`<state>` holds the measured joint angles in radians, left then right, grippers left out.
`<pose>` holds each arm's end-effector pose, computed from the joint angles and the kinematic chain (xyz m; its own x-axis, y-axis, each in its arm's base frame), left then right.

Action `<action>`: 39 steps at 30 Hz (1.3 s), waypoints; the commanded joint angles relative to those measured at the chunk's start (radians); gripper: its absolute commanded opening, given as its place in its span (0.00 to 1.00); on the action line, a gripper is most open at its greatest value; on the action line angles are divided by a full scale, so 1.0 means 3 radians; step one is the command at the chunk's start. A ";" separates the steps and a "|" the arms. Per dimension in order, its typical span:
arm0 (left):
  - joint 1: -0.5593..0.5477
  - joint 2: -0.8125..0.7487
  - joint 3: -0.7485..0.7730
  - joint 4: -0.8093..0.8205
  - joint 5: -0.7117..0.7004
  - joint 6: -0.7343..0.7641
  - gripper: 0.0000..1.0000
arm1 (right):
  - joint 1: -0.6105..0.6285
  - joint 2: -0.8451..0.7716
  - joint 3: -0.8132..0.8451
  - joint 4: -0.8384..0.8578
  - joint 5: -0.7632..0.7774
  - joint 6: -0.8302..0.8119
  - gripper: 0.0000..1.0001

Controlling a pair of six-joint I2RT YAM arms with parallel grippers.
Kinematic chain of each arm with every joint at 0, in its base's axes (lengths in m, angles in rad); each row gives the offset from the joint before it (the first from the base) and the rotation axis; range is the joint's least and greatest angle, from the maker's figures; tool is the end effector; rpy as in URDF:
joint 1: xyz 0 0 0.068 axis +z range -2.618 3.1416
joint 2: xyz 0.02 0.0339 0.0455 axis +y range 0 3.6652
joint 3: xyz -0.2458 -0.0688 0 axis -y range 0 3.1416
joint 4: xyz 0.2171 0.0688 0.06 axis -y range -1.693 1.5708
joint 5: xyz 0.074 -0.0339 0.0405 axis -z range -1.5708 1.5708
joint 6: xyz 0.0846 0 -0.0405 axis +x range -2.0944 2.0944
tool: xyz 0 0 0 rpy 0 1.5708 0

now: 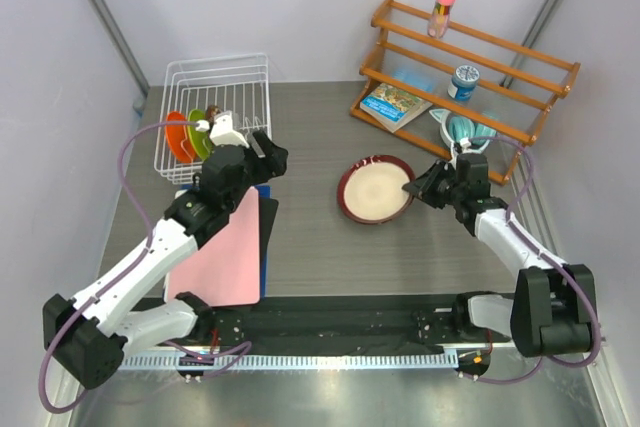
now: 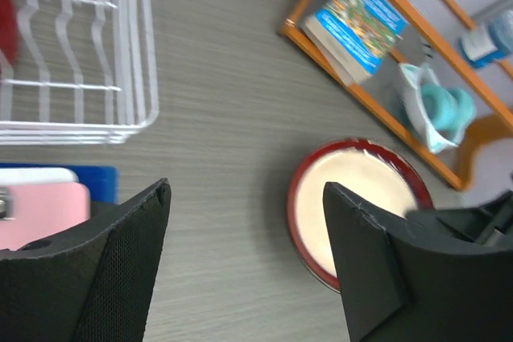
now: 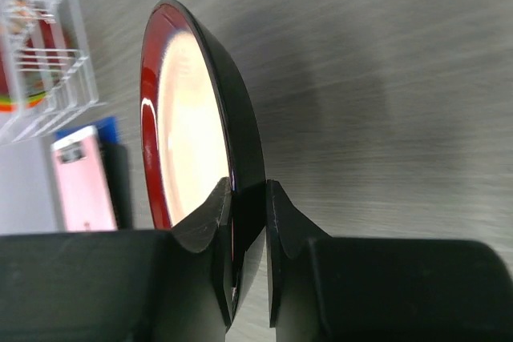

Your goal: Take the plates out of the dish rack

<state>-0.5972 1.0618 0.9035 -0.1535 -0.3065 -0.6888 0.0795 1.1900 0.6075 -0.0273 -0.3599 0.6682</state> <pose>0.2387 -0.1314 0.3057 -0.3857 -0.4706 -0.7936 0.0693 0.8430 -0.5335 0.2653 0.0510 0.1846 -0.6725 0.5281 -0.5185 0.0695 0.7425 0.6662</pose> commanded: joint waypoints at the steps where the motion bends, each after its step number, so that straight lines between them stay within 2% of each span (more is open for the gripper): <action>1: 0.0002 -0.0119 -0.0051 -0.0178 -0.0639 0.0276 0.80 | -0.0035 0.0134 0.0046 0.0219 -0.0166 -0.0064 0.01; 9: 0.0007 -0.0032 0.0076 -0.0230 -0.1442 0.0746 0.99 | -0.0050 0.0471 -0.0062 0.0433 -0.0104 -0.0090 0.01; 10: 0.0007 0.0009 0.0107 -0.0235 -0.1640 0.0792 0.99 | -0.0050 0.0512 -0.0062 0.0434 -0.0074 -0.0095 0.01; 12: 0.0037 0.0152 0.0174 -0.0113 -0.1749 0.0961 0.99 | -0.0055 0.0553 -0.0062 0.0393 0.0028 -0.0095 0.02; 14: 0.0129 0.0330 0.0280 -0.0045 -0.1841 0.1038 1.00 | -0.0055 0.0589 -0.0026 0.0306 0.0232 -0.0110 0.21; 18: 0.0369 0.0637 0.0389 0.0092 -0.1893 0.1104 0.99 | -0.0050 0.0615 0.0092 -0.0025 0.0483 -0.0182 0.52; 20: 0.0579 0.0740 0.0444 0.0179 -0.1735 0.1094 0.99 | -0.0050 0.0584 0.0107 -0.0067 0.0570 -0.0192 0.64; 21: 0.0706 0.0862 0.0470 0.0195 -0.1684 0.1089 0.99 | -0.0050 0.0569 0.0117 -0.0118 0.0637 -0.0217 0.67; 27: 0.0968 0.1347 0.0751 0.0287 -0.1499 0.1206 0.99 | -0.0055 0.0365 0.0276 -0.0358 0.0836 -0.0366 0.69; 31: 0.1136 0.1629 0.0940 0.0368 -0.1327 0.1237 0.99 | -0.0055 0.0211 0.0383 -0.0482 0.0796 -0.0448 0.70; 35: 0.1239 0.2063 0.1206 0.0318 -0.1315 0.1248 0.92 | -0.0055 0.0160 0.0485 -0.0584 0.0816 -0.0514 0.70; 39: 0.1382 0.2319 0.1350 0.0323 -0.1239 0.1120 0.92 | -0.0055 0.0216 0.0552 -0.0599 0.0760 -0.0535 0.70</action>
<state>-0.2203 1.7103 1.2488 -0.0940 -0.7017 -0.3313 0.0631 1.2617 0.7292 -0.1844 -0.1329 0.5373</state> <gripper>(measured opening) 0.933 0.695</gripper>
